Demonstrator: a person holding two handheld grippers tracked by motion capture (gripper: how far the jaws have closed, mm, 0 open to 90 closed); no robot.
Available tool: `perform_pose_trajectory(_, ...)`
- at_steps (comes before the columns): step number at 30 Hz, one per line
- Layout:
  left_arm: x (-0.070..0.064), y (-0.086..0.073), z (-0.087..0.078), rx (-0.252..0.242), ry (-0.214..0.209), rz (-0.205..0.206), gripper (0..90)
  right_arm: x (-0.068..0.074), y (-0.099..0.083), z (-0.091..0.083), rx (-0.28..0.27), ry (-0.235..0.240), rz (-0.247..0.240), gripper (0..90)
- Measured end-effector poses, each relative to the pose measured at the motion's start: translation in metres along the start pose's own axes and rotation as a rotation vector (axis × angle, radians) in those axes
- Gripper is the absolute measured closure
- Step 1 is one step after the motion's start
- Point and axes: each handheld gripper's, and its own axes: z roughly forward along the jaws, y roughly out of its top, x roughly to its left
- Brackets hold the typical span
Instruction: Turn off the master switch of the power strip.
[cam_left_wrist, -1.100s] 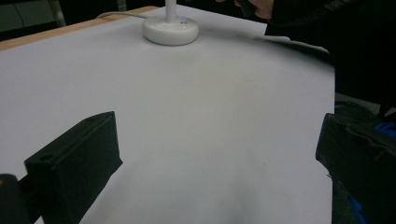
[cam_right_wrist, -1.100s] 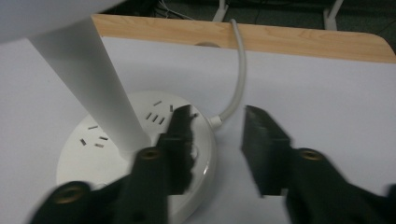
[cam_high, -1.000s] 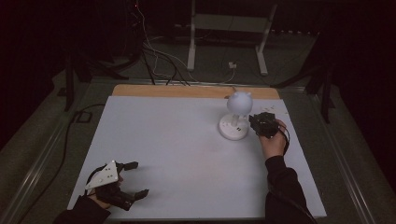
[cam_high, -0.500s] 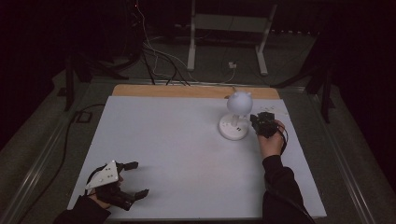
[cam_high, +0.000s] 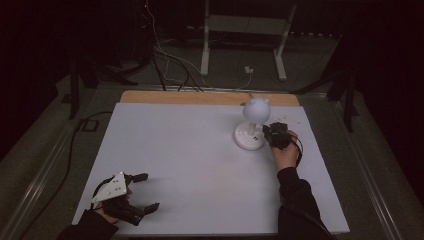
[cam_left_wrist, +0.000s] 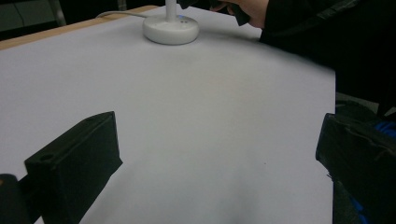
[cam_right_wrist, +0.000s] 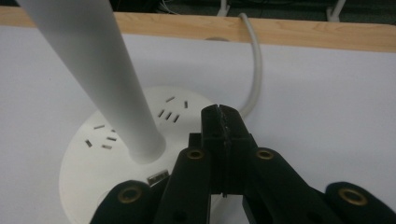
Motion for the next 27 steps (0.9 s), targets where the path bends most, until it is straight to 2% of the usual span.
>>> perform_pose_trajectory(13,0.0,0.0,0.0001,0.002,0.0,0.001,0.3,0.0024,-0.005,0.0077,0.01,-0.002,-0.003,90.0)
perform_pose_trajectory(27,-0.0002,-0.0001,0.0003,0.002,-0.002,0.004,0.3,0.0061,-0.0082,0.0111,0.008,-0.03,-0.056,90.0)
